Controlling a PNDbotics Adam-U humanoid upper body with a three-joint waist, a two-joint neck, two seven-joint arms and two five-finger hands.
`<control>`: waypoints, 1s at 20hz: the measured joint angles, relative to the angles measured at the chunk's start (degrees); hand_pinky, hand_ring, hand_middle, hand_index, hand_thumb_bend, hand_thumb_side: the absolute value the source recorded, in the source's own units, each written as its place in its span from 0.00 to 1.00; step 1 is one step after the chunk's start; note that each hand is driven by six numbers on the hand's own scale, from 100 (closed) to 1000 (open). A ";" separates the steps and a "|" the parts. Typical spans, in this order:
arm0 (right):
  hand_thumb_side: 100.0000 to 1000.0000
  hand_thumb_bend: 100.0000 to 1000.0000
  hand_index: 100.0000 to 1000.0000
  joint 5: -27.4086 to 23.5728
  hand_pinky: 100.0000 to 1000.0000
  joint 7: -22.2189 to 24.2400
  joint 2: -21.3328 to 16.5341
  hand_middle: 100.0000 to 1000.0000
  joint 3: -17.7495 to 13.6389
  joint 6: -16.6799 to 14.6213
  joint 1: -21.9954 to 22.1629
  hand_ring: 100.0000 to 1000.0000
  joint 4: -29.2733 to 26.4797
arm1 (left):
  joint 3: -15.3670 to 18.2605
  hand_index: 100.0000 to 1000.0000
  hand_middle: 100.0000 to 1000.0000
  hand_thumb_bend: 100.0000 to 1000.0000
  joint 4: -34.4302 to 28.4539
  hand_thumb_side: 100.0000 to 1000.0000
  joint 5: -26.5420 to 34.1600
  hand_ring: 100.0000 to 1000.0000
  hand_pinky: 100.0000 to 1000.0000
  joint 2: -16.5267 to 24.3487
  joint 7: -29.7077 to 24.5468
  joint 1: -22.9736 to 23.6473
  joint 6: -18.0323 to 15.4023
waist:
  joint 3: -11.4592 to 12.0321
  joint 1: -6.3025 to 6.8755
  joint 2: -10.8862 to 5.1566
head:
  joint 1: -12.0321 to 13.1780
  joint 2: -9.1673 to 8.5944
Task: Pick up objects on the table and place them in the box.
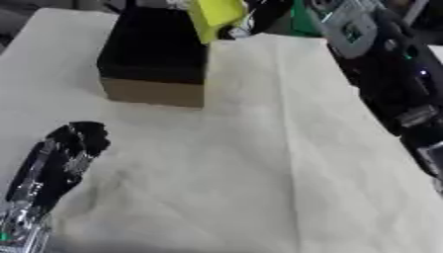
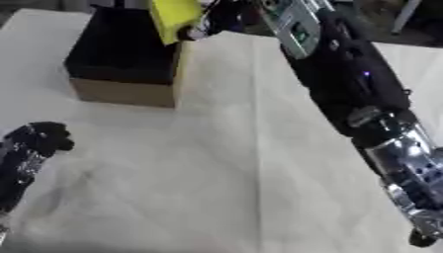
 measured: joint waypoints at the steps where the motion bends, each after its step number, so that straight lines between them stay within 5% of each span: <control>1: 0.08 0.50 0.48 0.38 0.65 -0.45 0.66 0.25 -0.23 0.09 -0.32 0.63 0.90 | -0.20 0.67 0.54 0.42 0.00 0.53 0.01 0.57 0.63 0.00 -0.22 -0.23 0.02 | 0.55 -0.05 0.08 | -0.28 -0.19; 12: 0.10 0.50 0.57 6.83 0.66 -5.35 5.37 0.34 -1.29 1.09 -1.24 0.65 7.98 | -1.83 0.67 0.54 0.42 0.00 0.54 0.37 0.57 0.63 -0.09 -2.09 -1.92 0.05 | 4.97 -0.17 0.84 | -3.16 -1.57; 20: 0.23 0.61 0.76 12.96 0.69 -8.26 6.73 0.57 -1.40 1.86 -0.59 0.71 10.00 | -2.12 0.67 0.54 0.42 0.00 0.54 0.47 0.57 0.63 -0.16 -2.35 -2.34 0.14 | 5.49 -0.50 1.30 | -3.64 -1.92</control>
